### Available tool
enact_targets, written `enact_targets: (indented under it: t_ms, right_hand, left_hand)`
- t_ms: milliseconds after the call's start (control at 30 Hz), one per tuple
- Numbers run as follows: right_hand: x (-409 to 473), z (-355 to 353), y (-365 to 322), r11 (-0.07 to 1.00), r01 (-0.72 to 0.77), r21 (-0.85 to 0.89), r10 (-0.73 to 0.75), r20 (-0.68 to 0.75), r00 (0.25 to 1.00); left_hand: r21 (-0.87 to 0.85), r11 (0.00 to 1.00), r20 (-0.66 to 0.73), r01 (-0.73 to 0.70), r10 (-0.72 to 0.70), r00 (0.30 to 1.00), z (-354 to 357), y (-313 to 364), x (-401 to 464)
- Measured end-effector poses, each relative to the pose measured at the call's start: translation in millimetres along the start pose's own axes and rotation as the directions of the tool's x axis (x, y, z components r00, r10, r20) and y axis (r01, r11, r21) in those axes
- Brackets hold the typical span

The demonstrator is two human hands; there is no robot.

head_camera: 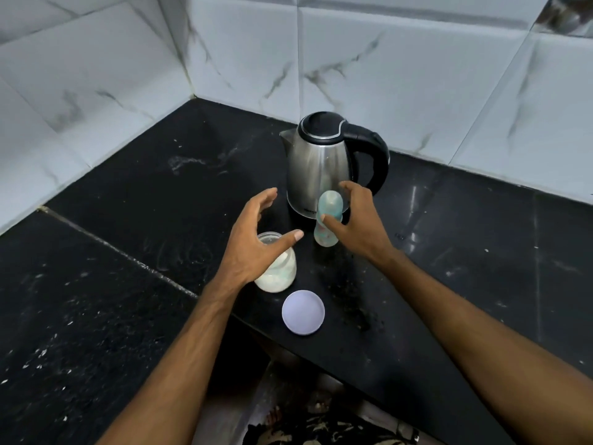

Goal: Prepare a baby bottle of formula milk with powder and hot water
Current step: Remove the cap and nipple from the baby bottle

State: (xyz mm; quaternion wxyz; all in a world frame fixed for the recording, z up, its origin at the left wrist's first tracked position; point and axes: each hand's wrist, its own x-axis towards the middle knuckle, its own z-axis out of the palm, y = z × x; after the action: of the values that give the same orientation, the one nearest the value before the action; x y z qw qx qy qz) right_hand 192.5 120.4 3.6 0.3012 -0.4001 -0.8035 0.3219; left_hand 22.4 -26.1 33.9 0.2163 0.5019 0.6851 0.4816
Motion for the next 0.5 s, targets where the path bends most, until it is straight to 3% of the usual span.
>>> enact_targets:
  t_ms: [167, 333, 500]
  right_hand:
    - [12, 4, 0, 0.995, 0.039, -0.087, -0.029, 0.112, 0.993]
    - [8, -9, 5, 0.995, 0.042, -0.090, -0.031, 0.113, 0.993]
    - [-12, -31, 9, 0.999, 0.023, -0.048, -0.019, 0.073, 0.997]
  left_hand:
    - [0.025, 0.997, 0.025, -0.066, 0.066, 0.998, 13, 12, 9]
    - [0.011, 0.995, 0.042, -0.094, 0.094, 0.995, 31, 19, 16]
    - [0.006, 0.993, 0.154, -0.118, 0.116, 0.981, 65, 19, 14]
